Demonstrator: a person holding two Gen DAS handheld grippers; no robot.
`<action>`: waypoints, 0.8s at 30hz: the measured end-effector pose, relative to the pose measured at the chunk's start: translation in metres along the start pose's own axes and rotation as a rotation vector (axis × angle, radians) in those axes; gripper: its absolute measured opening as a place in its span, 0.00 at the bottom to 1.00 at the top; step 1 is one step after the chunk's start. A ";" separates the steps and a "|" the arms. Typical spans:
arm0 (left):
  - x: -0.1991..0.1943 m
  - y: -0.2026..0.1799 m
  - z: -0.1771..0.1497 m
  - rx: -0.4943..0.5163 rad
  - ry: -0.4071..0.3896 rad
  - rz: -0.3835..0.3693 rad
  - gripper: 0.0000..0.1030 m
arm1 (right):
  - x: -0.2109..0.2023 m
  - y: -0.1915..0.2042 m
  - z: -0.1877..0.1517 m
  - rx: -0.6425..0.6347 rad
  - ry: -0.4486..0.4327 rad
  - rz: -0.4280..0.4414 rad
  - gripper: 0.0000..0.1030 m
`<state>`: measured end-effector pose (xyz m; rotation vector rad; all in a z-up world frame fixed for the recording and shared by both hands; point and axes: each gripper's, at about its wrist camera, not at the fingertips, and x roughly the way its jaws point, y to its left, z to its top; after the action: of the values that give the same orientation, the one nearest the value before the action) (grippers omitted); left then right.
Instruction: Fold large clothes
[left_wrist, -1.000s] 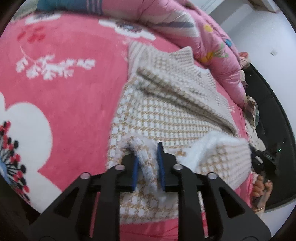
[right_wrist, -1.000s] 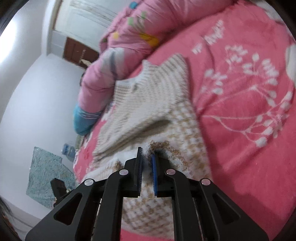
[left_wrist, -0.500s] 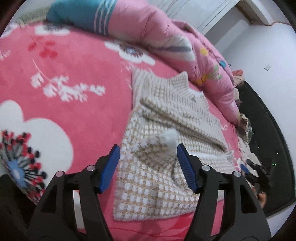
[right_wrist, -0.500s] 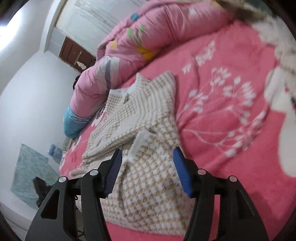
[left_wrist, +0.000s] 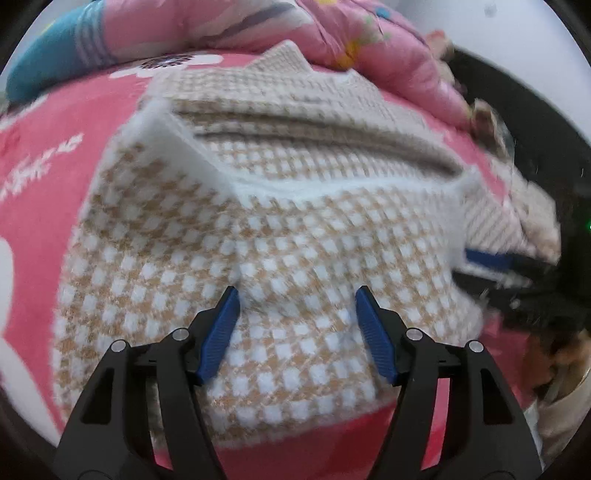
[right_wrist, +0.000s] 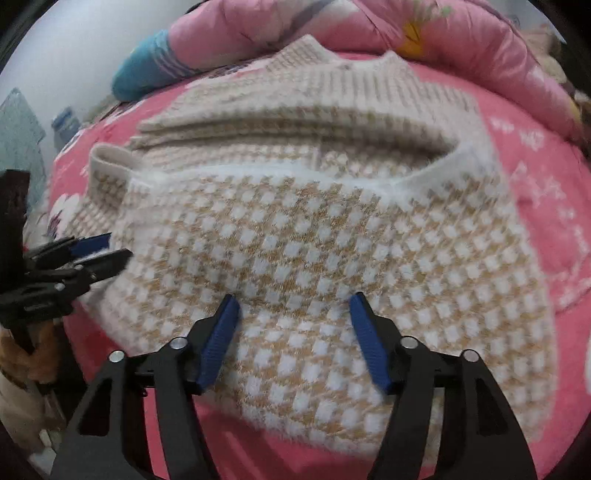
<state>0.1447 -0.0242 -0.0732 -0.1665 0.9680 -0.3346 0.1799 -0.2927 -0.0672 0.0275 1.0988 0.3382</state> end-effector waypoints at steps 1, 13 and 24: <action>-0.006 0.002 0.002 -0.026 -0.007 -0.017 0.60 | -0.002 -0.003 0.001 0.021 -0.001 0.018 0.62; -0.069 0.005 -0.028 -0.055 -0.098 -0.016 0.64 | -0.066 -0.002 -0.022 -0.012 -0.088 -0.037 0.87; -0.070 -0.004 -0.071 -0.086 -0.048 0.012 0.71 | -0.087 0.020 -0.067 -0.069 -0.011 -0.094 0.90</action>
<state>0.0488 -0.0030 -0.0571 -0.2460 0.9356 -0.2772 0.0808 -0.3084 -0.0184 -0.0835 1.0735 0.2906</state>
